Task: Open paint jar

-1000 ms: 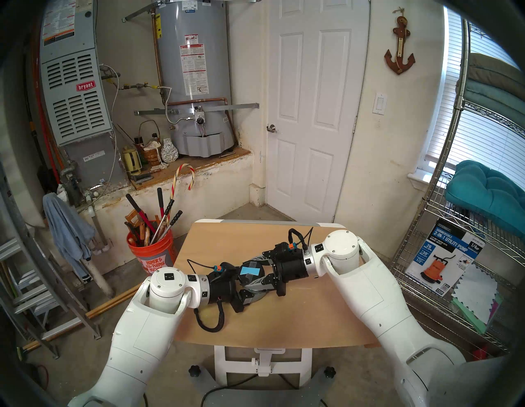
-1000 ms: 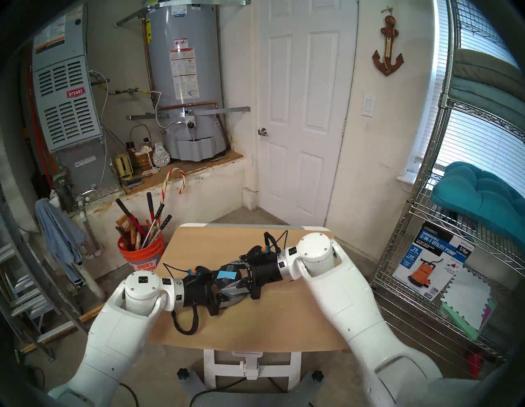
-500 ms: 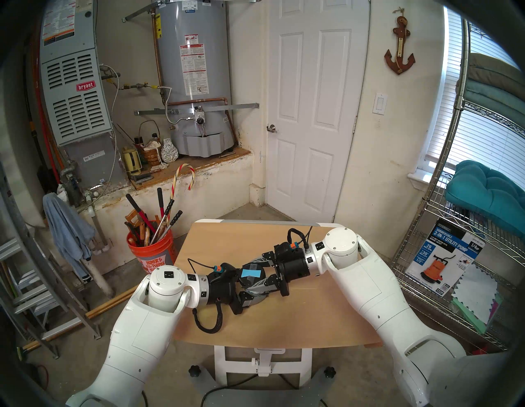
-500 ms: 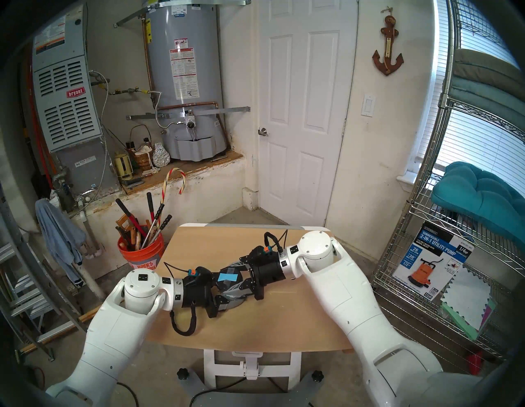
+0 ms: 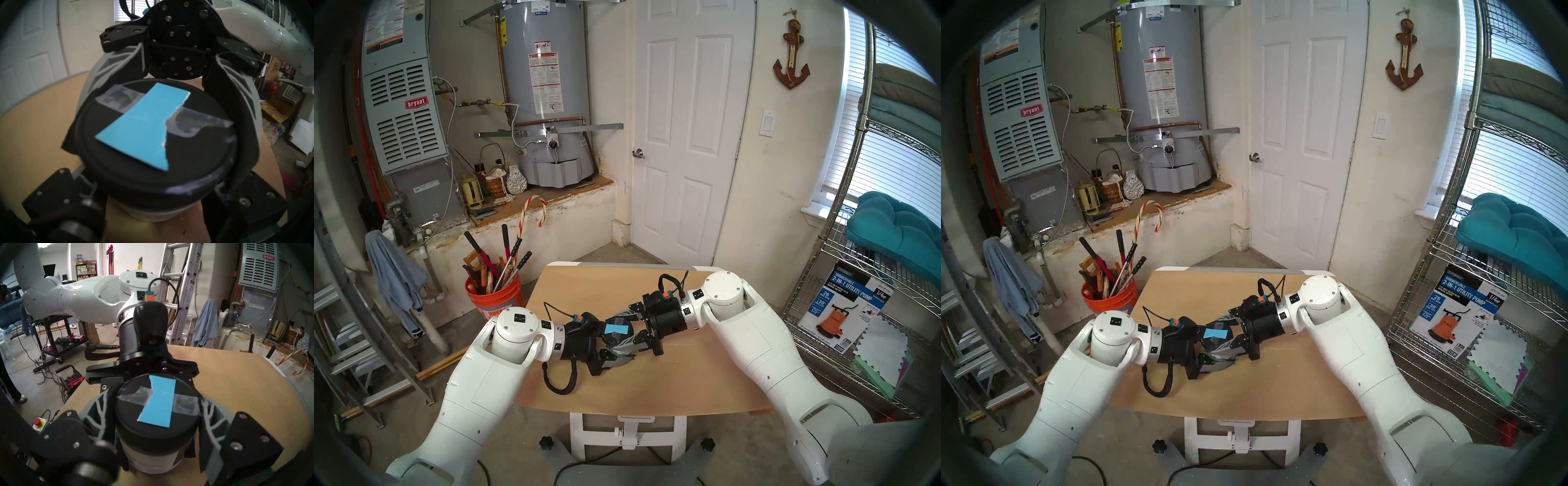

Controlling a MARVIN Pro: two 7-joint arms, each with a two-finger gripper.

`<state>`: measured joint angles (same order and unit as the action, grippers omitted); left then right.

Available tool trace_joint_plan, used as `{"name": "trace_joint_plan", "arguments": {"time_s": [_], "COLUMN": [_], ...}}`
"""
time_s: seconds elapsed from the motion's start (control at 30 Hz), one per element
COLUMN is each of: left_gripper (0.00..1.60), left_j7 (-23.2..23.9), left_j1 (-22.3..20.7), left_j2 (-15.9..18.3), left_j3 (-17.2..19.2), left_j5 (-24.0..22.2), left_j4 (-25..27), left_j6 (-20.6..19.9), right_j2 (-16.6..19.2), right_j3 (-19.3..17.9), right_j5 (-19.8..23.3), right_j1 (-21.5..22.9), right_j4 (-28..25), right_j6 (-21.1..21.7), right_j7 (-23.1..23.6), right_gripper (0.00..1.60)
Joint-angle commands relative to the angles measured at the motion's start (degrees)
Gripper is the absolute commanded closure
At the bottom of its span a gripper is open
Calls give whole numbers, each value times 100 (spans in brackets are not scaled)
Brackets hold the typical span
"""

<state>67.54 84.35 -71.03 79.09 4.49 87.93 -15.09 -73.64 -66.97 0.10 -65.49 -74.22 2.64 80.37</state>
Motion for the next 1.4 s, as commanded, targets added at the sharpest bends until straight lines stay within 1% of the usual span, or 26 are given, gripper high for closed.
{"name": "trace_joint_plan", "arguments": {"time_s": [0.0, 0.23, 0.63, 0.67, 0.7, 0.73, 0.87, 0.9, 1.03, 1.1, 1.23, 1.27, 1.3, 1.37], "left_gripper": [160, 160, 160, 160, 160, 160, 160, 160, 160, 160, 160, 160, 160, 160], "left_j7": [297, 424, 516, 522, 529, 536, 558, 559, 557, 518, 395, 380, 363, 374], "left_j1": [-414, -427, -473, -476, -477, -479, -491, -497, -502, -493, -474, -471, -463, -474], "left_j2": [7, 54, 42, 36, 31, 27, 9, 5, -14, -16, -16, -25, -45, -51], "left_j3": [-90, -141, -77, -73, -68, -64, -46, -40, -10, 1, -12, -7, 6, -4], "left_j5": [-74, -76, -44, -40, -37, -33, -24, -12, 6, 41, 149, 146, 134, 132], "left_j4": [168, 123, 67, 69, 72, 74, 76, 73, 60, 49, 61, 59, 60, 57], "left_j6": [-63, -18, 48, 46, 44, 43, 33, 39, 49, 43, 13, 12, -1, 1], "right_j2": [-22, 31, 134, 142, 138, 151, 179, 178, 133, 144, 234, 227, 285, 252], "right_j3": [282, 338, 520, 525, 484, 482, 335, 227, -132, -257, -405, -506, -415, -591], "right_j5": [-79, -15, 231, 246, 248, 248, 404, 465, 790, 1001, 1224, 1222, 1307, 1240], "right_j1": [-133, -93, 17, 10, -28, -45, -233, -340, -632, -770, -1085, -1230, -1179, -1438], "right_j4": [23, -7, -30, -33, -49, -67, -153, -242, -408, -519, -845, -981, -961, -1204], "right_j6": [-86, -142, -206, -207, -190, -187, -165, -153, -50, -6, 71, 107, 100, 139], "right_j7": [218, 463, 463, 463, 463, 463, 454, 302, 48, 139, 67, 9, -43, -169], "right_gripper": [160, 160, 160, 129, 70, 0, 0, 0, 0, 0, 0, 0, 0, 0]}}
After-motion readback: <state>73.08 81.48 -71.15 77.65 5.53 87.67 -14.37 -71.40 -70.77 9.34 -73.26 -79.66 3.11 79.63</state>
